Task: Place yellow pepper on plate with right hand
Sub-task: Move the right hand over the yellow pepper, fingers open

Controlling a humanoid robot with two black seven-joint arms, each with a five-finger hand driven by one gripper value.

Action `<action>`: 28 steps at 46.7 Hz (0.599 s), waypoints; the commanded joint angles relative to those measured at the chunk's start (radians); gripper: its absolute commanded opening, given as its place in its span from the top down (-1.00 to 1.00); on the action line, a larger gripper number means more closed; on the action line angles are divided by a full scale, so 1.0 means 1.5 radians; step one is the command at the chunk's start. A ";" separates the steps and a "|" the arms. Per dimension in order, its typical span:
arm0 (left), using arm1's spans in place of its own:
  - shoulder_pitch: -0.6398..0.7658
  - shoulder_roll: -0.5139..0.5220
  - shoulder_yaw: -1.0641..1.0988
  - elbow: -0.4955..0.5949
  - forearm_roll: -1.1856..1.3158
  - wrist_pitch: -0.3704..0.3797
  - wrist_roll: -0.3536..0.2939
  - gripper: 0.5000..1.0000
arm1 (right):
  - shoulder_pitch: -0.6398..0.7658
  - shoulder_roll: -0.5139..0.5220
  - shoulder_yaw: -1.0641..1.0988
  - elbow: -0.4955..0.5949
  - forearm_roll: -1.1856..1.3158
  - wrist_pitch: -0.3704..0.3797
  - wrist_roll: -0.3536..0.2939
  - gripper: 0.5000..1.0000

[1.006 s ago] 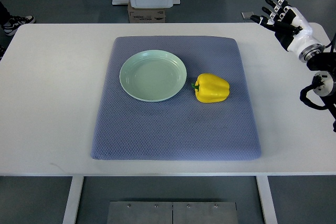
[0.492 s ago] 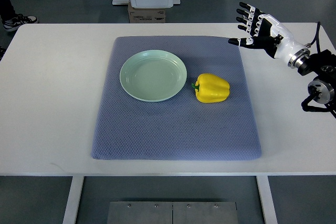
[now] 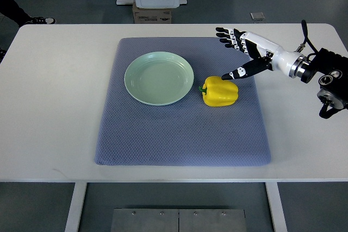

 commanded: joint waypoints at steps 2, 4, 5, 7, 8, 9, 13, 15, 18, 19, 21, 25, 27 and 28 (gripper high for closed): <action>0.001 0.000 0.000 0.000 0.000 0.000 0.000 -1.00 | 0.010 0.001 -0.025 0.000 -0.030 -0.002 0.002 -1.00; 0.000 0.000 0.000 0.000 0.000 0.000 0.000 -1.00 | 0.014 0.001 -0.035 0.000 -0.039 -0.002 0.002 -1.00; 0.000 0.000 0.000 0.000 0.000 0.000 0.000 -1.00 | 0.015 0.002 -0.040 0.000 -0.042 -0.003 0.002 -1.00; 0.000 0.000 0.000 0.000 0.000 0.000 0.000 -1.00 | 0.018 0.002 -0.050 -0.001 -0.048 -0.005 0.002 -1.00; 0.000 0.000 0.000 0.000 0.000 0.000 0.000 -1.00 | 0.018 0.001 -0.054 -0.001 -0.049 -0.005 0.002 -1.00; 0.000 0.000 0.000 0.000 0.000 0.000 0.000 -1.00 | 0.019 0.001 -0.059 -0.001 -0.050 -0.006 0.002 -1.00; 0.001 0.000 0.000 0.000 0.000 0.000 0.000 -1.00 | 0.026 0.002 -0.079 -0.002 -0.059 -0.010 0.001 -1.00; 0.001 0.000 0.000 0.000 0.000 0.000 0.000 -1.00 | 0.027 0.003 -0.090 -0.002 -0.061 -0.011 0.001 -1.00; 0.000 0.000 0.000 0.000 0.000 0.000 0.000 -1.00 | 0.033 0.005 -0.107 -0.003 -0.061 -0.019 0.001 -1.00; 0.000 0.000 0.000 0.000 0.000 0.000 0.000 -1.00 | 0.033 0.006 -0.112 -0.003 -0.061 -0.023 0.001 -1.00; 0.000 0.000 0.000 0.000 0.000 0.000 0.000 -1.00 | 0.034 0.007 -0.122 -0.004 -0.061 -0.032 0.001 -1.00; 0.000 0.000 0.000 0.000 0.000 0.000 0.000 -1.00 | 0.035 0.010 -0.142 -0.006 -0.061 -0.045 0.001 -1.00; 0.000 0.000 0.000 0.000 0.000 0.000 0.000 -1.00 | 0.035 0.012 -0.148 -0.007 -0.061 -0.051 0.000 -1.00; 0.001 0.000 0.000 0.000 0.000 0.000 0.000 -1.00 | 0.036 0.015 -0.150 -0.008 -0.061 -0.054 -0.001 -1.00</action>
